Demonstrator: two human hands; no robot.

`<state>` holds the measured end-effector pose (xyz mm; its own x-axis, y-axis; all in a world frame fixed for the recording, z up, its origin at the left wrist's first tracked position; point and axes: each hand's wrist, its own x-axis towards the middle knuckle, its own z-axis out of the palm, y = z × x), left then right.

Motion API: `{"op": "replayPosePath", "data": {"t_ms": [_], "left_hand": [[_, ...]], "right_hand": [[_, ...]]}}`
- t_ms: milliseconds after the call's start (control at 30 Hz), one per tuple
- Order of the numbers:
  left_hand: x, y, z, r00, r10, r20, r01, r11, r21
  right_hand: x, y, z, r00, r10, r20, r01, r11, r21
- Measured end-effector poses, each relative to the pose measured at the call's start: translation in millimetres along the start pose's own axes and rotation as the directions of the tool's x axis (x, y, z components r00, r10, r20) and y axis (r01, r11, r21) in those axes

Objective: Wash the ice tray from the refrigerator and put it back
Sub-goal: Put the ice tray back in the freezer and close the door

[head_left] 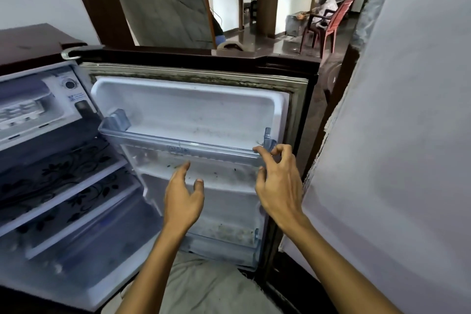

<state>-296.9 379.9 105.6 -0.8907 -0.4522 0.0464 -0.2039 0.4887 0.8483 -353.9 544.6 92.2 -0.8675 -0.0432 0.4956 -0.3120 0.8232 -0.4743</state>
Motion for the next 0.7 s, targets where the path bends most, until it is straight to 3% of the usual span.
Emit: {"op": "replayPosePath", "data": {"t_ms": [300,500,700], "left_hand": [[-37,2,8,0.995,-0.023,-0.093,0.023,1.0,0.0],[-72,-6,11,0.985,-0.071,-0.154,0.071,0.997,-0.011],[-119,-29,-2,0.951,-0.15,-0.27,0.155,0.988,-0.001]], "right_hand": [[-11,1,-7,0.992,-0.125,-0.036,0.127,0.99,0.056],[-43,-18,-10,0.973,-0.217,-0.082,0.219,0.976,0.013],[-86,-56,-15,0.941,-0.335,-0.039,0.334,0.942,-0.034]]}}
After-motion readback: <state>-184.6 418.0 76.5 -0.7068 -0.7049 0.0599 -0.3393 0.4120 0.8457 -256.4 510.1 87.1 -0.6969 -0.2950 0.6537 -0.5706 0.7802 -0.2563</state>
